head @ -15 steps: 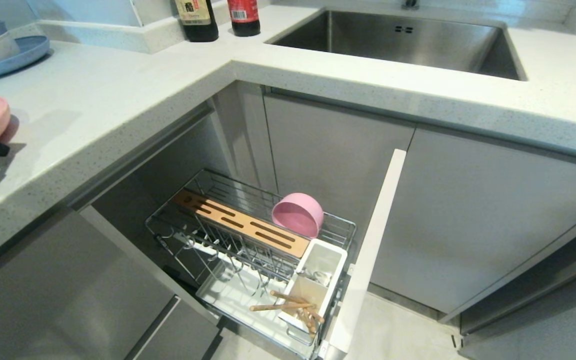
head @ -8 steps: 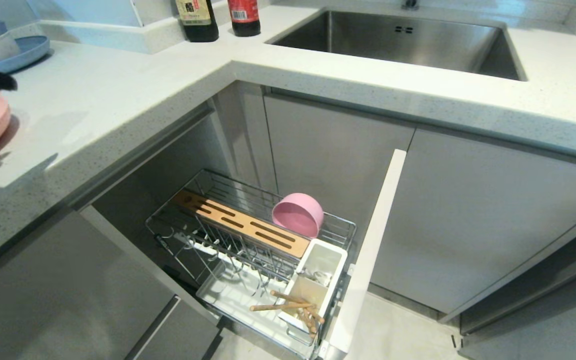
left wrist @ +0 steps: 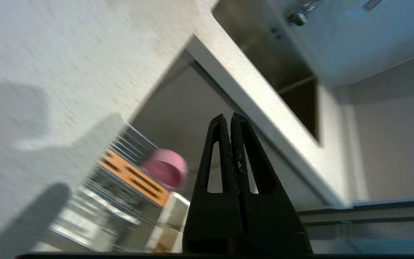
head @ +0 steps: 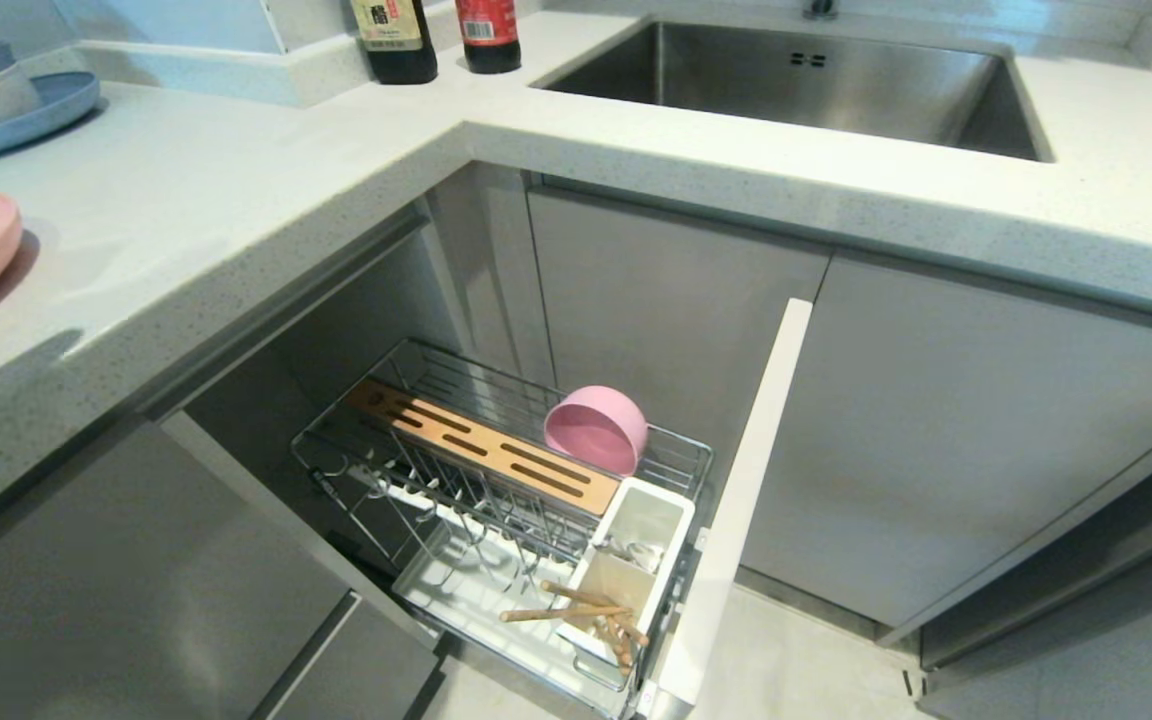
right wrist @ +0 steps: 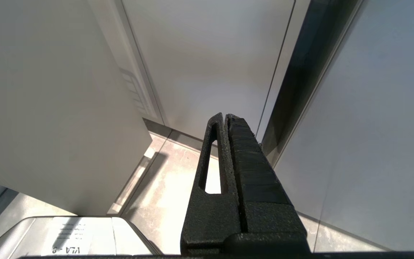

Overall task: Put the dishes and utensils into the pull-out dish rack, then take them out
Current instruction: Take the bowl out of the cupboard

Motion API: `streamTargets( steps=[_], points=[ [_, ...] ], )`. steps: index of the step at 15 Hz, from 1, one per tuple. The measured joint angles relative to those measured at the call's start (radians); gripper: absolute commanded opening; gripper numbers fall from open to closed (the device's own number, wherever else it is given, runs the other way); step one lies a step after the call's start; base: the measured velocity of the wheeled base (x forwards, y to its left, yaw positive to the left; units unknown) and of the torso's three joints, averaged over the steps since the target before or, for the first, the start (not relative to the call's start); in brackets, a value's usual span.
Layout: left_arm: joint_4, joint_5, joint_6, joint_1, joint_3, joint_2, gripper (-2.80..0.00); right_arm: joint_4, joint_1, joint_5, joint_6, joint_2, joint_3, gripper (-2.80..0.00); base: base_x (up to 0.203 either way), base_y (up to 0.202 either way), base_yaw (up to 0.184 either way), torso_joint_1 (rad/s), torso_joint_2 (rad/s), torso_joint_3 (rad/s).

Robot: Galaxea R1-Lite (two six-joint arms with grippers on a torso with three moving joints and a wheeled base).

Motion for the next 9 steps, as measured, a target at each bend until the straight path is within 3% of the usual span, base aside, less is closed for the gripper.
streamTargets(
  steps=[2,3,6,9],
  points=[
    [-0.012,0.052,-0.107,-0.057,0.027,-0.006,-2.80,0.000,0.000,0.000,0.000,0.000,0.000,-2.80,0.000,0.000,0.000,0.000,0.00,0.000],
    [-0.014,0.086,-0.124,-0.099,0.037,0.000,-2.80,0.000,0.000,0.000,0.000,0.000,0.000,-2.80,0.000,0.000,0.000,0.000,0.00,0.000],
    [-0.018,0.248,-0.150,-0.333,0.094,0.034,-2.80,0.000,0.000,0.000,0.000,0.000,0.000,-2.80,0.000,0.000,0.000,0.000,0.00,0.000],
    [-0.023,0.458,-0.208,-0.546,0.198,0.124,-2.80,0.000,0.000,0.000,0.000,0.000,0.000,-2.80,0.000,0.000,0.000,0.000,0.00,0.000]
  ],
)
